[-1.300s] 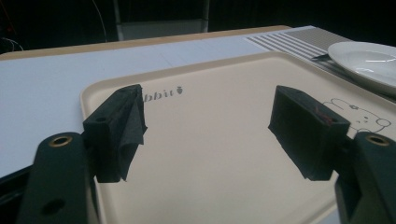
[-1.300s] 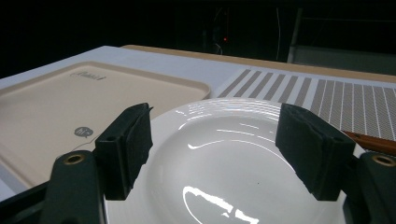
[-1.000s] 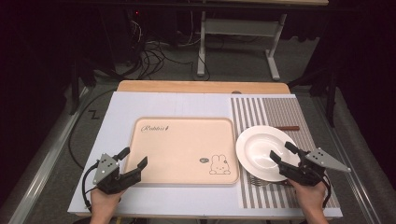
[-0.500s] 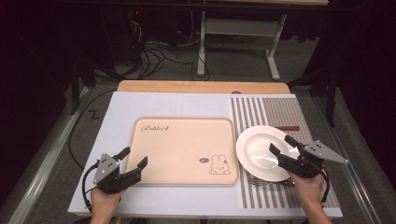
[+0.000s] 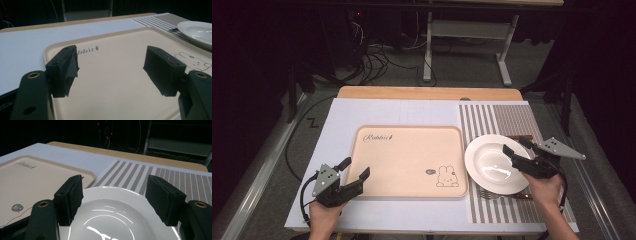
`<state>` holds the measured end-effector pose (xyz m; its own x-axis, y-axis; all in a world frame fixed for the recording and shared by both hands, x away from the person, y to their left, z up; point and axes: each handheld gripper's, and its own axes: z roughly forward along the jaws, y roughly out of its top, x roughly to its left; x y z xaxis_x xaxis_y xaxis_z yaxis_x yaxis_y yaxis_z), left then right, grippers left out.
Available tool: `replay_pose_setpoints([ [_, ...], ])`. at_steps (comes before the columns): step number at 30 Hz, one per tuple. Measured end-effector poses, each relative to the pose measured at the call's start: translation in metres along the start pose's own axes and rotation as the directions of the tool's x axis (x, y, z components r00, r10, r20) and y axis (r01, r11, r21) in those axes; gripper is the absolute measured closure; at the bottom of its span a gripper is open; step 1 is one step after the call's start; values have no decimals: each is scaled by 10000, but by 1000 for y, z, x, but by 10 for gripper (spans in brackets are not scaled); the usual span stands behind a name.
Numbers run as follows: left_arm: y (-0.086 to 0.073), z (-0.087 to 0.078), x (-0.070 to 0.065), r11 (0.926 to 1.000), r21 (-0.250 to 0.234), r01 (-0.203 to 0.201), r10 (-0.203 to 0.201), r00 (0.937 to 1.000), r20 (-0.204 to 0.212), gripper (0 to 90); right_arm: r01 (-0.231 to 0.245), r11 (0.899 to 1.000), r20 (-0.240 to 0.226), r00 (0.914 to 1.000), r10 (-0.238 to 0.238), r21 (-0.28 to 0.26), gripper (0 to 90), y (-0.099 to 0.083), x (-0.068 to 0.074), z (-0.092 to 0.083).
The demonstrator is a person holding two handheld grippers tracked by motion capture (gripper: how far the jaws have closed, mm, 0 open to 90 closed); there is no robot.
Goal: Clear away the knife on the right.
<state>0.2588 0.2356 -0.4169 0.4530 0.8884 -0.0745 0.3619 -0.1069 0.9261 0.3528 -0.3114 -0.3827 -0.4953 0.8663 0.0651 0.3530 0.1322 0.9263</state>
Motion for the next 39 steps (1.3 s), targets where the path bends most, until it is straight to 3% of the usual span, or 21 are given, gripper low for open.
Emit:
replay_pose_setpoints([
  [13,0,1,0,10000,15,-7,7,10000,14,295,-30,9974,407,9992,0,727,325,15,-20,12],
  [26,0,2,0,10000,73,-58,58,10000,-11,295,61,9827,631,9978,-181,1852,331,22,-39,32],
  [35,1,2,0,9999,109,-134,136,9998,-137,285,-84,9610,600,9982,-86,2766,347,28,-55,44],
  [38,1,2,1,9998,124,-139,141,9998,-138,283,-69,9501,636,9979,-136,3119,351,32,-61,48],
  [39,1,2,1,9998,124,-154,156,9998,-140,283,52,9410,629,9976,-282,3384,362,34,-65,52],
])
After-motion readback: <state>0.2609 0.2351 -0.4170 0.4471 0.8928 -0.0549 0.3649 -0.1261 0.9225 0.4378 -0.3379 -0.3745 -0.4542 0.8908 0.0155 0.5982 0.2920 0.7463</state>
